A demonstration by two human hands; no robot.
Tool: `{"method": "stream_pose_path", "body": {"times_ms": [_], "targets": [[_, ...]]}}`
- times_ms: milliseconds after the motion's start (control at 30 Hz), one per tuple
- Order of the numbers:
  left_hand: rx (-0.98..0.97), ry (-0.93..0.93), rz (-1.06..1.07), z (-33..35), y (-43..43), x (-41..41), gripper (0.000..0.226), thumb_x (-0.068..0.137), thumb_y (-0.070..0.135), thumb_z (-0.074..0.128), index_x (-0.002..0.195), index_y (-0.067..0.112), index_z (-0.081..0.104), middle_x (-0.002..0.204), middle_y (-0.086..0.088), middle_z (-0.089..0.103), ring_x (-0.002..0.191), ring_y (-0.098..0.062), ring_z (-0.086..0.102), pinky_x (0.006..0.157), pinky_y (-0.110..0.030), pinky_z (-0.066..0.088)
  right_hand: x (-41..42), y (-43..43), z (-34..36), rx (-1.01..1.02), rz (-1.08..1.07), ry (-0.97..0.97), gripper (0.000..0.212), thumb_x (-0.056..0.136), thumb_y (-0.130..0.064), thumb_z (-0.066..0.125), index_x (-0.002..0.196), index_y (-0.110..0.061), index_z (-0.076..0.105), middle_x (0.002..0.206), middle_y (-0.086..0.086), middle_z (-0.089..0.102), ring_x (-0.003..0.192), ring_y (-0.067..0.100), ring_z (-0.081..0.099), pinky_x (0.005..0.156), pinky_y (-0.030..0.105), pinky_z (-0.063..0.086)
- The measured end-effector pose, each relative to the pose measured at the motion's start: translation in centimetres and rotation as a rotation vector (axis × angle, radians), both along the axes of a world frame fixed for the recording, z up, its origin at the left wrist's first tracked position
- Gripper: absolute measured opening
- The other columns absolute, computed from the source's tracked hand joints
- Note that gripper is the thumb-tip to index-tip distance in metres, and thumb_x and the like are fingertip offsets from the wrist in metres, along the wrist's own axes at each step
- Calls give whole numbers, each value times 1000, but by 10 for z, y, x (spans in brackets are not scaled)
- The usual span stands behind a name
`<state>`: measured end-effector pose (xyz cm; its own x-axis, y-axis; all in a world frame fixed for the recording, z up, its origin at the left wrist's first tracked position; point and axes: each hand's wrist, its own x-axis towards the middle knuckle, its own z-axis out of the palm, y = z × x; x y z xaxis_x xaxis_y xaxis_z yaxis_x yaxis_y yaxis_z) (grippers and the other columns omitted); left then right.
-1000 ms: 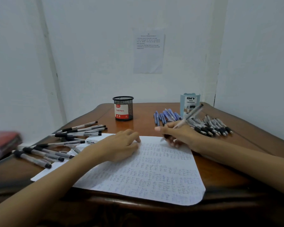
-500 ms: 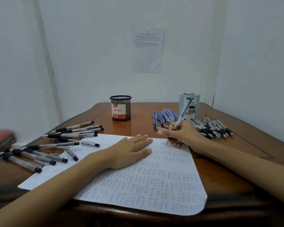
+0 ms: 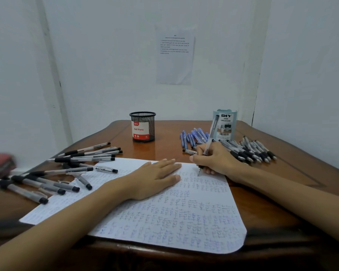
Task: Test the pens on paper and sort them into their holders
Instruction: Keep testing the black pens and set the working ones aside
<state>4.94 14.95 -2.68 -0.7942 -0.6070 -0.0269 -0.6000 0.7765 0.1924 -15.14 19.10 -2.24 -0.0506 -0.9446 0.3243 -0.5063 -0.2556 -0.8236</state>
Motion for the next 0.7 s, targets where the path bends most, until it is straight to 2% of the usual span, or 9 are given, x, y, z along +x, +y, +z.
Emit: {"method": "stream_pose_path", "body": {"times_ms": [200, 567, 700], "targets": [[-7, 4, 0, 0, 0, 0, 53, 98, 48, 20, 148, 34, 9, 157, 12, 3, 143, -5, 0, 116, -33, 1, 0, -1, -1, -7, -15, 14, 36, 86, 1, 58, 56, -11, 41, 50, 6, 43, 37, 5, 44, 40, 13, 39], [-11, 8, -1, 1, 1, 0, 53, 98, 47, 21, 148, 32, 10, 157, 10, 5, 143, -5, 1, 116, -32, 2, -1, 1, -1, -44, -42, -19, 34, 88, -7, 62, 58, -9, 45, 44, 1, 47, 34, 4, 44, 37, 13, 37], [-15, 8, 0, 1, 2, 0, 53, 99, 46, 21, 149, 32, 10, 157, 10, 5, 143, -6, 2, 116, -32, 3, 0, 1, -1, -27, -44, 25, 34, 88, -8, 62, 58, -9, 45, 47, 4, 48, 35, 3, 45, 39, 12, 38]]}}
